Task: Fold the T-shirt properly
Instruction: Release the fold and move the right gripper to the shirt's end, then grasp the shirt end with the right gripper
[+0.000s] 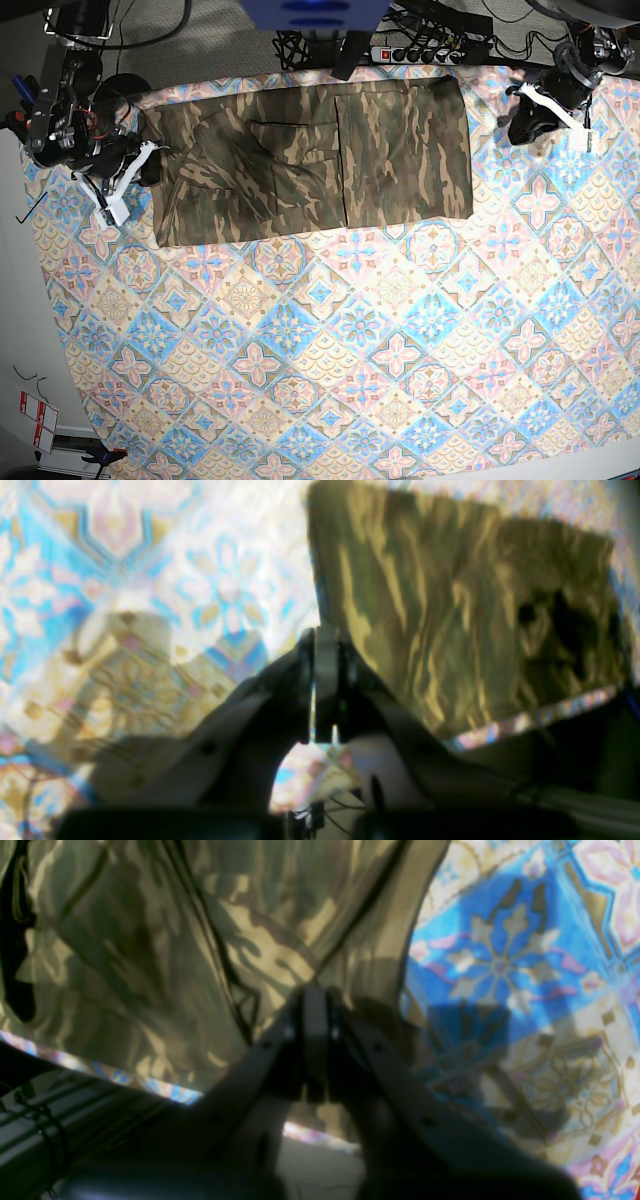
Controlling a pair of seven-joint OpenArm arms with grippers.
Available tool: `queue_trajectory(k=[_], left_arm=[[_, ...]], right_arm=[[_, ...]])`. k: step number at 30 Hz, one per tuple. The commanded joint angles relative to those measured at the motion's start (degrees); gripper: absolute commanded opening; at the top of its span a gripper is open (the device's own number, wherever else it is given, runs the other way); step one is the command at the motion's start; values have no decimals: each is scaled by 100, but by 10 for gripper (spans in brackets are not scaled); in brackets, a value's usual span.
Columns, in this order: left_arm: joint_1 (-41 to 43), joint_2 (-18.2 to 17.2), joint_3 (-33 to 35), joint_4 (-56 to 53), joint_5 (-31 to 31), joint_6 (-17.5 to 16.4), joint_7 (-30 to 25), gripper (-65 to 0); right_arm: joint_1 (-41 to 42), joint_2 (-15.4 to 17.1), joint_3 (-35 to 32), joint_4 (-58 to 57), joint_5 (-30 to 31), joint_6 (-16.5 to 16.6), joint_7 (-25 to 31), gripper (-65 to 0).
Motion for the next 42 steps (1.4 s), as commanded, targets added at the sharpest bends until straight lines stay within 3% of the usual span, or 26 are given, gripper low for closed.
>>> queue_trajectory(k=[1, 5, 9, 11, 16, 19, 21, 32, 39, 42], left_arm=[[-17, -89, -60, -3, 28, -30, -71, -650], [-290, -80, -60, -425, 318, -30, -71, -650], [-404, -80, -60, -495, 344, -30, -71, -650], [-395, -98, -104, -495, 362, -30, -71, -650], [-387, -80, -350, -504, 494, -30, -71, -650], [-387, -80, -359, -504, 793, -30, -71, -650], [-387, -80, -359, -504, 960, -30, -71, -650], [-378, 236, -447, -504, 1733, -30, -572, -650], [-378, 245, -455, -504, 1786, -30, -581, -650], [-378, 245, -464, -504, 1786, -30, -581, -650]], right_arm=[[35, 73, 44, 84, 66, 20, 73, -650], [26, 64, 246, 13, -22, 20, 346, -650], [53, -68, 976, -321, -109, 20, 688, -650], [79, -156, 1380, -523, 49, 55, 539, -646], [79, -165, 2048, -1270, 1306, 1026, 29, -512], [88, -42, 2013, -1613, 1772, 1026, -138, -460], [211, 134, 1872, -1736, 1781, 1026, -270, -461], [1081, 266, 1741, -2905, 1772, 1026, -349, -458], [1433, 266, 1283, -3697, 1754, 1026, -68, -449], [1442, 275, 1160, -3951, 1754, 1026, 161, -387]])
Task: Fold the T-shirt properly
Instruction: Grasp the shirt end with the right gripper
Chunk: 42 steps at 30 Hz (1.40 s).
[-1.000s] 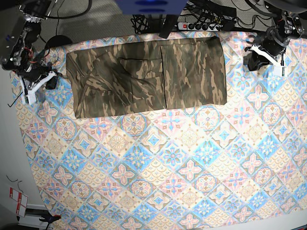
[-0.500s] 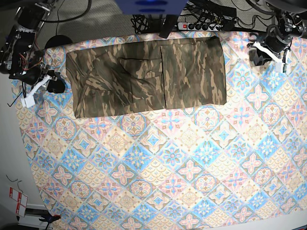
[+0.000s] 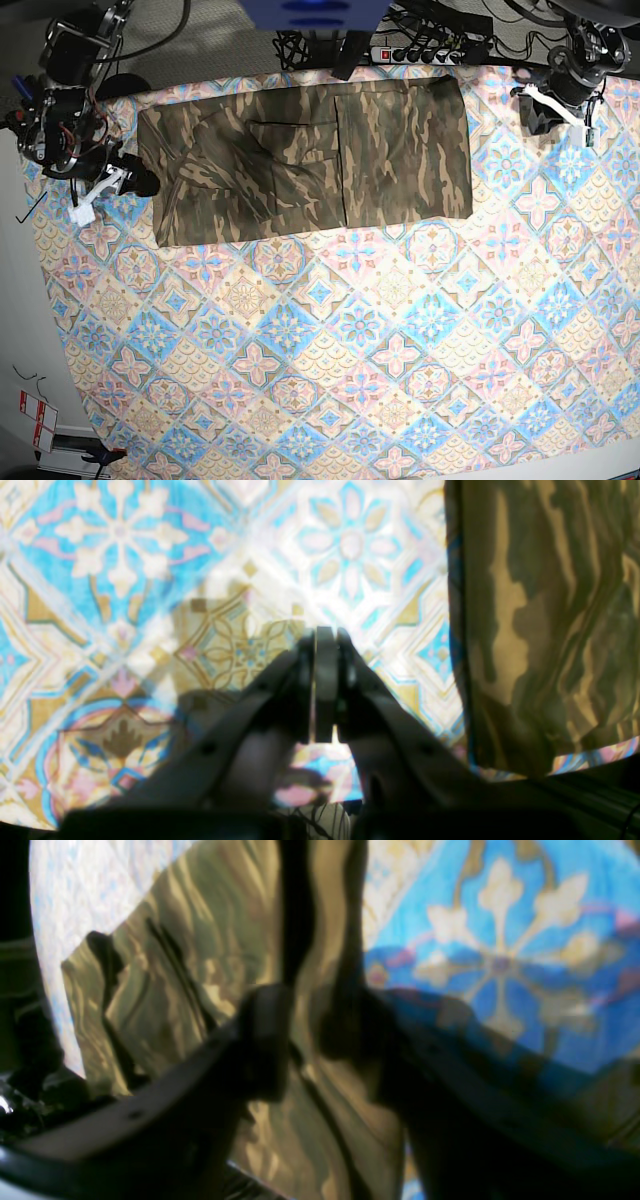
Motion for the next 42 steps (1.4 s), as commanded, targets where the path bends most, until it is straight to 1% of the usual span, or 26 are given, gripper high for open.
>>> queue_trajectory(k=[1, 4, 6, 11, 14, 16, 21, 28, 32, 36, 42], left_arm=[[18, -65, -55, 71, -76, -28, -113, -650], [18, -65, -55, 71, -76, -28, -113, -650], [18, -65, -55, 71, -76, -28, -113, -650], [18, -65, -55, 71, -76, -28, -113, -650], [18, -65, -55, 71, -67, -28, -113, -650], [18, -65, -55, 71, -67, -28, -113, -650], [18, -74, -55, 71, -67, -28, -122, -650], [18, -74, -20, 71, -59, -28, -122, -650], [9, -83, -20, 71, -59, -28, -122, -650], [9, -83, -20, 71, -50, -28, -122, -650], [-9, -65, -11, 71, -50, -28, -78, -650]], right_arm=[[106, 146, 4, 20, 117, 38, 87, -369], [124, 146, -5, -147, 117, 38, 87, -333], [141, 146, -5, -253, 47, 38, 104, -332], [309, 137, -5, -306, -964, 38, 113, -332], [309, 137, -14, -306, -1166, 38, 113, -332], [300, 137, -101, -306, -1175, 38, 113, -332], [309, 137, -664, -306, -1289, 38, 122, -330], [273, 137, -893, -244, -1184, 38, 51, -330], [282, 137, -840, -350, -867, 38, 60, -332], [273, 146, -778, -420, -859, 38, 166, -332], [273, 163, -128, -376, -859, 38, 333, -329]])
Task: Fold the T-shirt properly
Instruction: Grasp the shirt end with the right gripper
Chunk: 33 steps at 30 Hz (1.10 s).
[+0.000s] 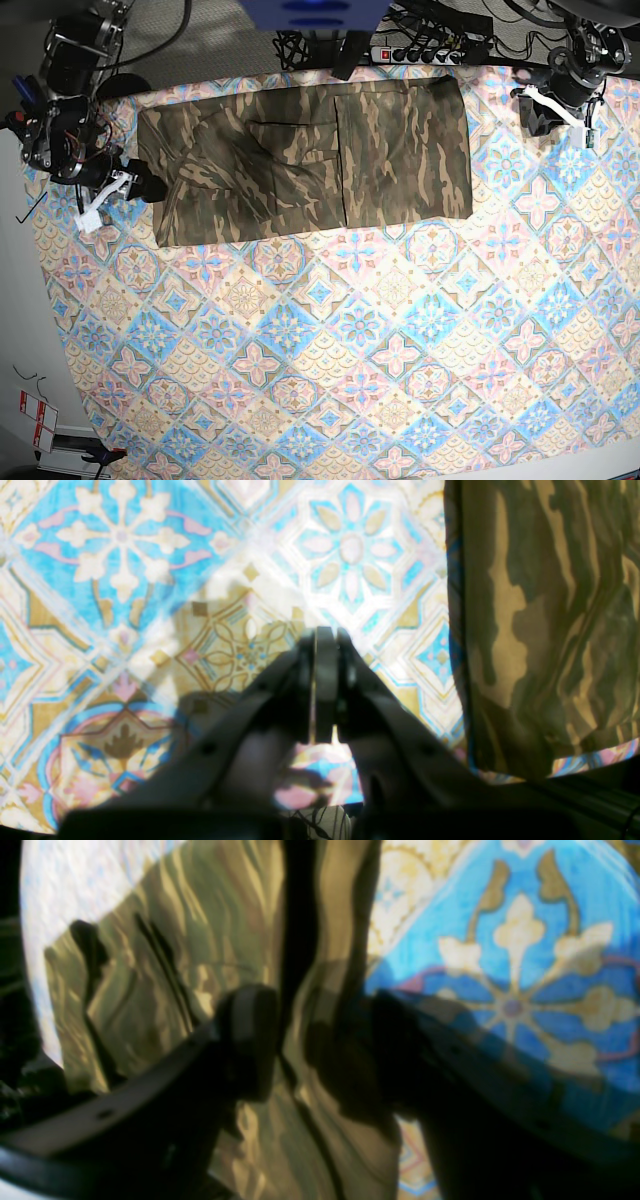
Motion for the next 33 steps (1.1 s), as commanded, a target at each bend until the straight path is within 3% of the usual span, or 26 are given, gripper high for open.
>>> queue_trajectory(k=[1, 7, 10, 17, 20, 23, 27, 33], left_arm=[[15, -65, -20, 71, -63, -28, -80, -650], [15, -57, -20, 71, -63, -28, -80, -650], [15, -57, -20, 71, -63, -28, -72, -650], [15, -57, 200, 71, -63, -28, -72, -650], [15, -57, 367, 71, -63, -28, -80, -650], [15, -57, 446, 62, -63, -28, -115, -650], [-20, -57, 455, 62, -63, -28, -98, -650], [-99, -65, 455, -334, -63, -28, -124, -650]], right_arm=[[5, 120, 183, 52, -306, -112, -71, -329], [-163, 111, 1001, 52, -306, -112, 386, -330], [-171, 111, 1265, 61, -297, -112, 280, -329], [-171, 93, 1317, 61, -262, -112, -335, -329], [-171, -91, 1300, 123, -262, -112, -555, -329], [-479, -144, 1273, 738, -262, -112, -652, -329], [-567, -496, 1212, 1591, -262, -112, -924, -329], [-470, -522, 948, 1652, -279, -112, -1074, -329]])
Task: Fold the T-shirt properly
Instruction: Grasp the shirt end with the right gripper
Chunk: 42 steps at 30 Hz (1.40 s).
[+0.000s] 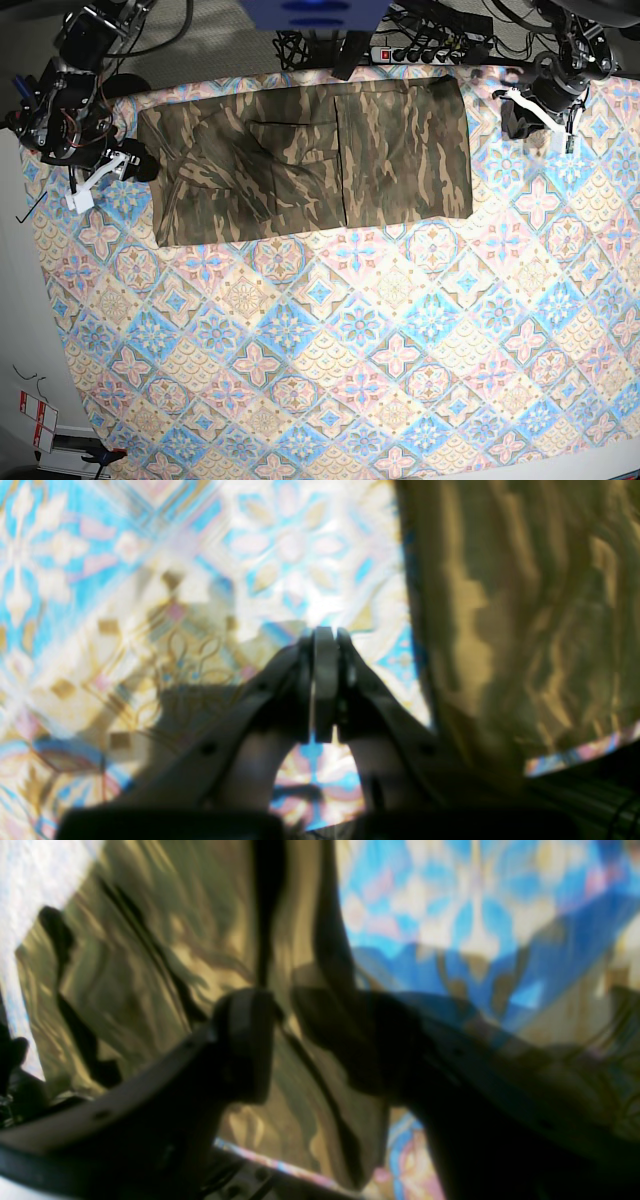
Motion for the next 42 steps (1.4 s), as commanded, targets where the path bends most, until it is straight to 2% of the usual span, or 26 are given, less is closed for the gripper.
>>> queue_trajectory(k=[1, 5, 10, 13, 17, 20, 26, 32, 36, 42], left_arm=[[-32, -63, -31, -44, -59, -34, -57, -650], [-137, -54, -31, -316, 249, -34, -109, -650], [-84, 51, -48, -316, 592, -34, -593, -650], [-84, 51, -57, -316, 610, -34, -610, -650], [-111, 51, -57, -316, 610, -34, -610, -650], [-128, 51, -57, -316, 618, -34, -610, -650], [-260, 51, -39, -325, 627, -34, -602, -650], [-348, 51, -31, -325, 627, -34, -602, -650], [-410, 51, -31, -325, 636, -34, -522, -650], [-489, 51, -31, -325, 636, -34, -355, -650]], right_arm=[[140, 77, -95, 83, 75, 19, 41, -329], [307, 86, -244, 74, 75, 19, 50, -329], [333, 94, -253, -471, 66, 19, 384, -329], [377, 174, -262, -1016, 66, 19, 648, -329], [421, 288, -622, -1279, 66, 19, 832, -329], [404, 288, -658, -1271, 92, 19, 788, -329], [386, 244, -877, -1069, 92, 19, 226, -331], [395, 147, -1519, -919, 92, 19, 234, -331], [413, -29, -1616, -919, 75, 19, 234, -331], [492, -46, -1616, -919, 66, 19, 243, -332]])
